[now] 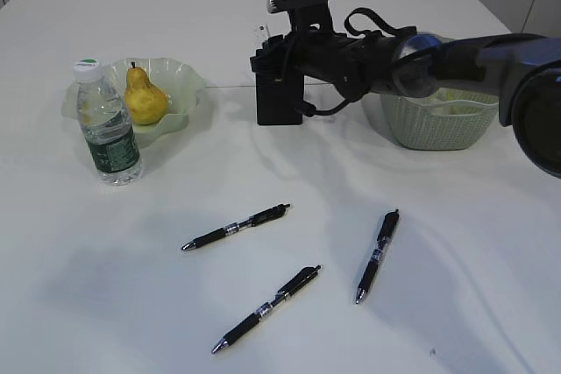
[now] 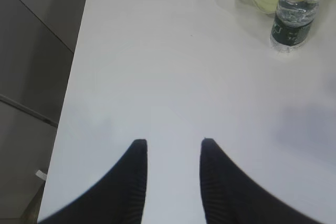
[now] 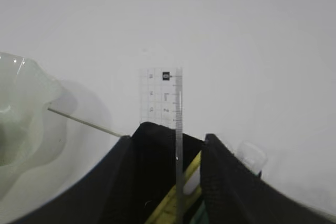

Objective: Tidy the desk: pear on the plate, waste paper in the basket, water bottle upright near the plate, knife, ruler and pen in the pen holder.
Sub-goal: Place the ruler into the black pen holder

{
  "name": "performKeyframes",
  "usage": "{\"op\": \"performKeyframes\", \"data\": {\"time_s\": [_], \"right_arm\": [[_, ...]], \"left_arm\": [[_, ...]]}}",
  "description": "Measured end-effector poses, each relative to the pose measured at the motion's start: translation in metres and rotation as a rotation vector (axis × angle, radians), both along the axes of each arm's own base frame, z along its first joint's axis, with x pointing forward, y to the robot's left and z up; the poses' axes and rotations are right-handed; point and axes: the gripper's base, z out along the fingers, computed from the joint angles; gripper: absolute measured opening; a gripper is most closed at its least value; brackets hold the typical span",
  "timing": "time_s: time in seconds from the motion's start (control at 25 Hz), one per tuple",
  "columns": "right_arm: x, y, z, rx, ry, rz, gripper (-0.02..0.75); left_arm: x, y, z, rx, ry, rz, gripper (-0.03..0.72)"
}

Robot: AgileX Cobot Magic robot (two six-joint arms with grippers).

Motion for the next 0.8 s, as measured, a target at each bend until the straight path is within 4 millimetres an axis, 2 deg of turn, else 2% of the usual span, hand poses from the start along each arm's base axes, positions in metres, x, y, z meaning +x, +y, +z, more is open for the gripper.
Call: {"op": "performKeyframes", "data": {"time_s": [0.48,0.8], "right_arm": [[-0.001,-0.004,0.008,-0.054,0.124,-0.034,0.343],[-0.017,-0.012,0.042,-0.081,0.299,-0.084,0.341]], "left_arm": [[0.000,0.000,0.000,0.000,0.000,0.000,0.237],[0.000,0.000,0.000,0.002,-0.001,0.001,0.237]]}}
